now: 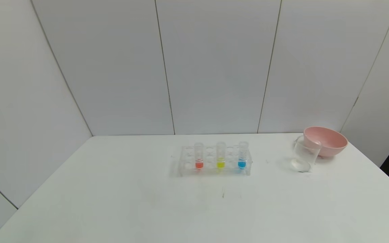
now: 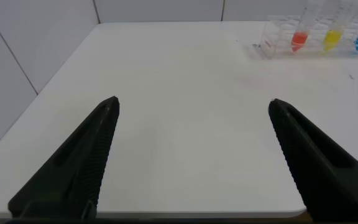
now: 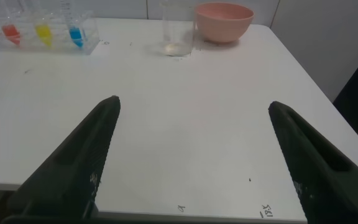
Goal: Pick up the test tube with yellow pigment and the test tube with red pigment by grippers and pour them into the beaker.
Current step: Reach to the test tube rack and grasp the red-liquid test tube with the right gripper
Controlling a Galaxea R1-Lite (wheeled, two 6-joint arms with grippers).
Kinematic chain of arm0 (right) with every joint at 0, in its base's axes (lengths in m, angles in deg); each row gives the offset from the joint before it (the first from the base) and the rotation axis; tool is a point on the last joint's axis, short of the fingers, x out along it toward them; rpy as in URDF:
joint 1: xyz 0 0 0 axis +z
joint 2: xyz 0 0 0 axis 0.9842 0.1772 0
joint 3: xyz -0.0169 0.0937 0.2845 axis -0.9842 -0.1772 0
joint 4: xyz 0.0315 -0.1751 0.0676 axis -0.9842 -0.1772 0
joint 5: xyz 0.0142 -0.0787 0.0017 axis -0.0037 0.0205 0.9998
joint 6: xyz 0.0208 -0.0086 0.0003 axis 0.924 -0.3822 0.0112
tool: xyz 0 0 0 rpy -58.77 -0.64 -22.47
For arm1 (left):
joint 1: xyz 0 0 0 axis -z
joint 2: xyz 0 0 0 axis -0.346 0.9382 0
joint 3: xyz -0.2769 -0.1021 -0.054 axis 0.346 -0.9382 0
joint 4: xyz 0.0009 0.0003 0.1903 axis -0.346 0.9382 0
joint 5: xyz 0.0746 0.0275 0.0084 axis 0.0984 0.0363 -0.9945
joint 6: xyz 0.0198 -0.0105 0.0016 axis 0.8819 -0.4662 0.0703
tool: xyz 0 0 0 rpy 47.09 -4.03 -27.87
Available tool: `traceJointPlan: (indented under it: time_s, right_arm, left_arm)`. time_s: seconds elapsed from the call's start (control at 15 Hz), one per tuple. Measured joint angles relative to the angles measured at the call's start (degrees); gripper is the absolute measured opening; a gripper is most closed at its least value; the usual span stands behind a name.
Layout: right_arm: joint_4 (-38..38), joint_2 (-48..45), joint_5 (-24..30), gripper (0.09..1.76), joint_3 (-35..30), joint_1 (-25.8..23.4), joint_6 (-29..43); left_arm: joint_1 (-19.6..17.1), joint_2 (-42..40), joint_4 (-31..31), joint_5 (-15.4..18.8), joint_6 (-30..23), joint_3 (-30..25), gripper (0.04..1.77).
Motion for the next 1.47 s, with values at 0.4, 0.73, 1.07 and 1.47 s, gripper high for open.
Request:
traceJointPlan:
  time_s: [0.4,0.73,1.07,1.47]
  right_arm:
    - [0.0,0.0,0.0,1.71,0.0,0.0,0.0]
    - [0.0,0.0,0.0,1.71,0.0,0.0,0.0]
    - [-0.7,0.0,-0.2,1.71,0.1,-0.2,0.0]
    - [0.3,5.2,-0.2,1.71,4.9,0.1,0.2]
  left_arm:
    - [0.0,0.0,0.0,0.0,0.0,0.0,1.72]
    - [0.0,0.0,0.0,0.0,0.0,0.0,1.72]
    - [0.0,0.0,0.0,0.0,0.0,0.0,1.72]
    - [0.0,0.0,0.0,0.0,0.0,0.0,1.72]
